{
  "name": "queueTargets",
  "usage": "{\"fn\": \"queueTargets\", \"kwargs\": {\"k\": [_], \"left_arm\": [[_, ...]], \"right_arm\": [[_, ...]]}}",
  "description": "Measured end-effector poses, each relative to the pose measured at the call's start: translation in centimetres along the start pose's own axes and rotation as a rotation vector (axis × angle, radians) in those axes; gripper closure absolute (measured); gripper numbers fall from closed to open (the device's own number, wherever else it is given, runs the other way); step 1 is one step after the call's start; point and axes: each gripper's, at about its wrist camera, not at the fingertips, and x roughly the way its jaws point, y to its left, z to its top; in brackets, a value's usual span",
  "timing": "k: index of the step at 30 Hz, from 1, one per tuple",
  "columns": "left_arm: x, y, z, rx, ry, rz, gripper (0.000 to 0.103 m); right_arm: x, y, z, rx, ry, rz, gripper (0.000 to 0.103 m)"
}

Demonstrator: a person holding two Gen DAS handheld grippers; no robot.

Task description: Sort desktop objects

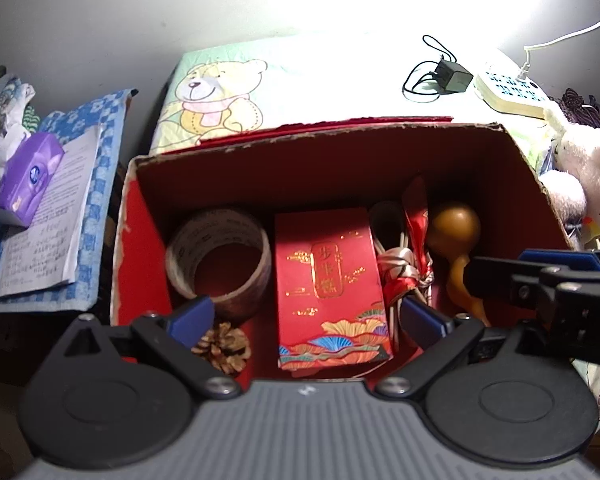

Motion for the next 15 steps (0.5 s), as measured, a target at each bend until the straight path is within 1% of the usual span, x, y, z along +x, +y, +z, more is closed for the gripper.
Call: {"fn": "queueTargets", "kwargs": {"k": [3, 6, 8, 12, 15], "left_arm": [[0.4, 0.3, 0.2, -0.003, 0.002, -0.001, 0.003], [0.9, 0.7, 0.4, -0.025, 0.028, -0.002, 0.003], [1.3, 0.9, 0.4, -0.039, 0.055, 0.009, 0.003], [1.9, 0.7, 0.1, -0.017, 0.082, 0.052, 0.003], [2.2, 0.7, 0.0, -0.019, 0.099, 0.056, 0.003]], "right_arm": [[0.5, 0.0, 0.2, 0.004, 0.01, -0.017, 0.051], [0.9, 0.0, 0.4, 0.014, 0.017, -0.031, 0.051], [1.1, 0.0, 0.5, 0.017, 0.022, -0.039, 0.051], [1.5, 0.1, 0.5, 0.007, 0.031, -0.055, 0.051], [1.9, 0.0, 0.2, 0.014, 0.04, -0.068, 0.051]]}}
